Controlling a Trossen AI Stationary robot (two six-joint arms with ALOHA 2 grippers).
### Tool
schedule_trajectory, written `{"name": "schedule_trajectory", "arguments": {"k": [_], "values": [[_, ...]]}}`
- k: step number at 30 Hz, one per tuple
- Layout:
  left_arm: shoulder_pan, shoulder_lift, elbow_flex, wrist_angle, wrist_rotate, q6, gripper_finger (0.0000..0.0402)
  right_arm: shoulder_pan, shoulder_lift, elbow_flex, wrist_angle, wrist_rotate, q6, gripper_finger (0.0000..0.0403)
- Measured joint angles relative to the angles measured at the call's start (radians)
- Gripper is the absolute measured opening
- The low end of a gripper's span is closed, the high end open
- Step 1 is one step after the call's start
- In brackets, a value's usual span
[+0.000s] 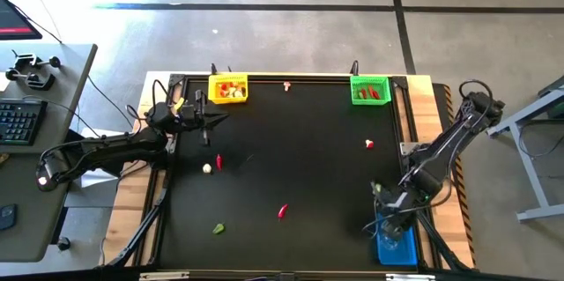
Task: Sort produce into baskets
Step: Put the green bell pepper into the blue bin
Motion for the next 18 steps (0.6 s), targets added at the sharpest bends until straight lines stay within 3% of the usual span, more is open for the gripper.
{"name": "schedule_trajectory", "arguments": {"k": [9,18], "values": [[0.0,0.0,0.0,0.0,0.0,-0.005,0.0,0.003,0.024,0.0,-0.046,-0.001,-0.023,0.0007],[0.0,0.0,0.0,-0.001,0.0,0.018,0.0,-0.047,0.205,0.0,-0.034,-0.112,-0.125,0.0007]]}}
